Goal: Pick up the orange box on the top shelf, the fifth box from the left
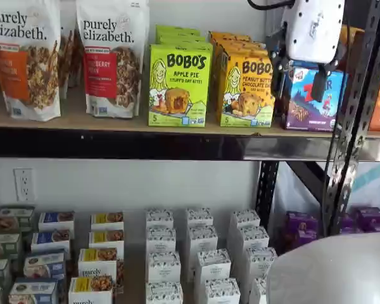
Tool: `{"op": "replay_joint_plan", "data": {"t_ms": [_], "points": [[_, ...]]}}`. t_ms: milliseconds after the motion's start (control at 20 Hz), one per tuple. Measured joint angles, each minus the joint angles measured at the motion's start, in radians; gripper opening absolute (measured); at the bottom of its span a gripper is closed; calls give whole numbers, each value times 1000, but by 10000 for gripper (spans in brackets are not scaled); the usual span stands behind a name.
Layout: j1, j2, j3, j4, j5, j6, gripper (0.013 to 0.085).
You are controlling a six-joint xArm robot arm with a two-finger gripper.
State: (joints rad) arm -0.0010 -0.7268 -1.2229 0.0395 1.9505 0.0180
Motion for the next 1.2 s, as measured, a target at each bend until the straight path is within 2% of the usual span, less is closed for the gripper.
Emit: {"op": "replay_joint_plan", "data": {"t_ms": [150, 350, 500, 750, 900, 1200], "points": [[4, 28, -27, -3, 48, 3, 850], [2, 32, -28, 6, 50, 6, 850], [18, 30, -17, -2, 27, 17, 850], [61, 63, 0, -43, -62, 46, 850], [71, 81, 14, -64, -144, 53, 850], [40, 116, 36, -45, -301, 30, 850]]}}
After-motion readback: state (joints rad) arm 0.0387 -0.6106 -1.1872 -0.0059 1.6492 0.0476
